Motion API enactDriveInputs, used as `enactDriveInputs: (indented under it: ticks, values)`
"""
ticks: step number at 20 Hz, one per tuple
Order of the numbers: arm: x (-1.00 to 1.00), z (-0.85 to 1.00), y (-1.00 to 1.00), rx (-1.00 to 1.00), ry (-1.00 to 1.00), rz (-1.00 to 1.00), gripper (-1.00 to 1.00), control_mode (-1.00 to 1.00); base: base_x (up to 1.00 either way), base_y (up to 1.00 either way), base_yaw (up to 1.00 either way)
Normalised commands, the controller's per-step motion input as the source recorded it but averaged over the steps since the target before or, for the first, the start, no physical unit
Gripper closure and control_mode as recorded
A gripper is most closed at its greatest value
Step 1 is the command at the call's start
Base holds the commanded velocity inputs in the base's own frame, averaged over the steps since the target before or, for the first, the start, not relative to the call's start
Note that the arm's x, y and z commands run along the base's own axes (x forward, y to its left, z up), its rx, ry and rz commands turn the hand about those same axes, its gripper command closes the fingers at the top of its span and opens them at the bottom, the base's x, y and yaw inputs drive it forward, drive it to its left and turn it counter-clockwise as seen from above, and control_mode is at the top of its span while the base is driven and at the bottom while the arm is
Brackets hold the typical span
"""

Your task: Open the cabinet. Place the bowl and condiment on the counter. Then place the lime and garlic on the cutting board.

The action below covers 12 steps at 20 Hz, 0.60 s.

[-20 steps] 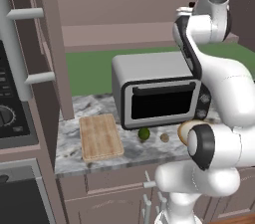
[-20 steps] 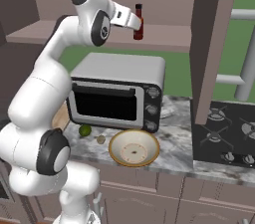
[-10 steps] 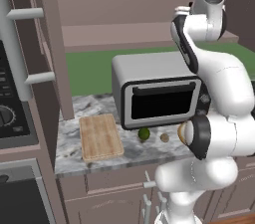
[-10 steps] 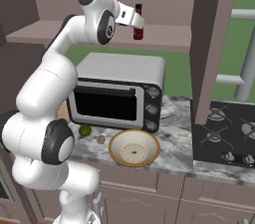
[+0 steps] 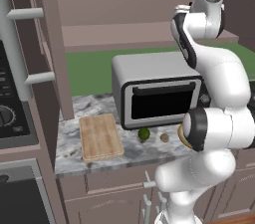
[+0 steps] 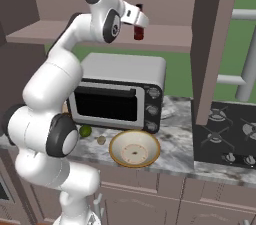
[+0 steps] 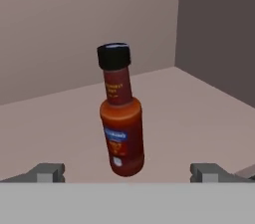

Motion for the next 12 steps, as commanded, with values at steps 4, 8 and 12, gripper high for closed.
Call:
enactDriveInputs:
  ticks: [4, 8, 12]
  values:
    - [0.23, -0.02, -0.06, 0.01, 0.00, 0.00, -1.00, -1.00, 0.00, 0.00, 0.00]
    - [0.36, -0.06, 0.00, 0.00, 0.00, 0.00, -1.00, -1.00, 0.00, 0.00, 0.00]
    - [0.31, -0.07, 0.00, 0.00, 0.00, 0.00, -1.00, -1.00, 0.00, 0.00, 0.00]
